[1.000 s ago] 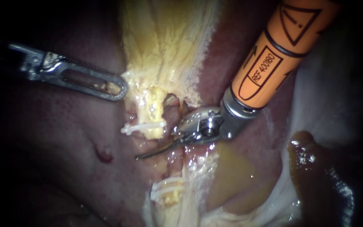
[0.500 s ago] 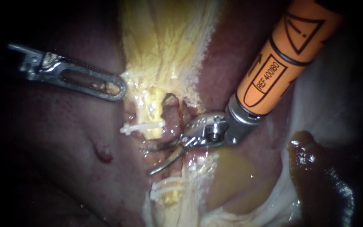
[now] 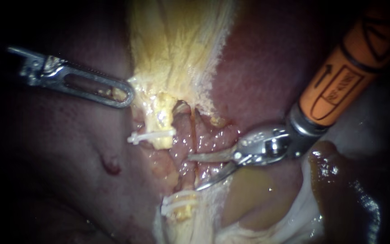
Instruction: Go back from the cut left tube
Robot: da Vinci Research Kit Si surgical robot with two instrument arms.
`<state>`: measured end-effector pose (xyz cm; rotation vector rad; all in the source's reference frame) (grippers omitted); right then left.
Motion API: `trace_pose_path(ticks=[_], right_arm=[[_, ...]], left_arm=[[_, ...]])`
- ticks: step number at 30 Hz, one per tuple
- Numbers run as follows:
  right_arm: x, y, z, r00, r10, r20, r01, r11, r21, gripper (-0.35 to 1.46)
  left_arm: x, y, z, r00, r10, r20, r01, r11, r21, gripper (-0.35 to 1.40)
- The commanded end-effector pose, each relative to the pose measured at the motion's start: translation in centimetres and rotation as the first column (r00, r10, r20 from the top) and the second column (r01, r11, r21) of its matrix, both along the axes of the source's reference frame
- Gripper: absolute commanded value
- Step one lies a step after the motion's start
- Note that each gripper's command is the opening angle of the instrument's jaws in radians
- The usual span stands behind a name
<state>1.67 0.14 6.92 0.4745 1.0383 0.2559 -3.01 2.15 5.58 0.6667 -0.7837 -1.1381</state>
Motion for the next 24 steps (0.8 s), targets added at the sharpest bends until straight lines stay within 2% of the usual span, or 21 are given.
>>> trace_pose_path(ticks=[1, 5, 10, 12, 15, 18, 24], right_arm=[[-0.08, 0.07, -0.08, 0.9995, -0.007, 0.030, 0.008, 1.000, -0.028, 1.43], [-0.36, 0.29, -0.35, 0.9959, -0.004, 0.090, 0.013, 0.995, -0.101, 1.43], [-0.60, 0.42, -0.57, 0.9905, 0.036, 0.133, -0.015, 0.987, -0.159, 1.43], [-0.64, 0.44, -0.60, 0.9892, 0.039, 0.141, -0.015, 0.986, -0.166, 1.43], [-0.65, 0.44, -0.60, 0.9926, 0.009, 0.121, 0.009, 0.989, -0.145, 1.43], [-0.65, 0.43, -0.59, 0.9926, 0.008, 0.121, 0.010, 0.989, -0.146, 1.43], [-0.67, 0.43, -0.59, 0.9927, 0.007, 0.121, 0.011, 0.989, -0.146, 1.43]], left_arm=[[0.00, 0.00, 0.01, 1.0000, 0.000, 0.000, 0.000, 1.000, 0.000, -0.35], [0.00, 0.01, 0.02, 1.0000, 0.001, 0.000, -0.001, 1.000, 0.000, -0.35], [-0.01, 0.00, 0.03, 1.0000, 0.000, 0.000, 0.000, 1.000, -0.001, -0.35], [-0.01, 0.00, 0.04, 1.0000, 0.000, 0.000, 0.000, 1.000, -0.001, -0.35], [-0.03, 0.00, 0.06, 1.0000, -0.001, -0.001, 0.001, 1.000, -0.002, -0.35], [-0.07, 0.00, 0.10, 1.0000, -0.002, -0.002, 0.002, 1.000, -0.004, -0.35], [-0.26, -0.01, 0.30, 1.0000, 0.004, 0.002, -0.004, 1.000, -0.001, -0.35]])
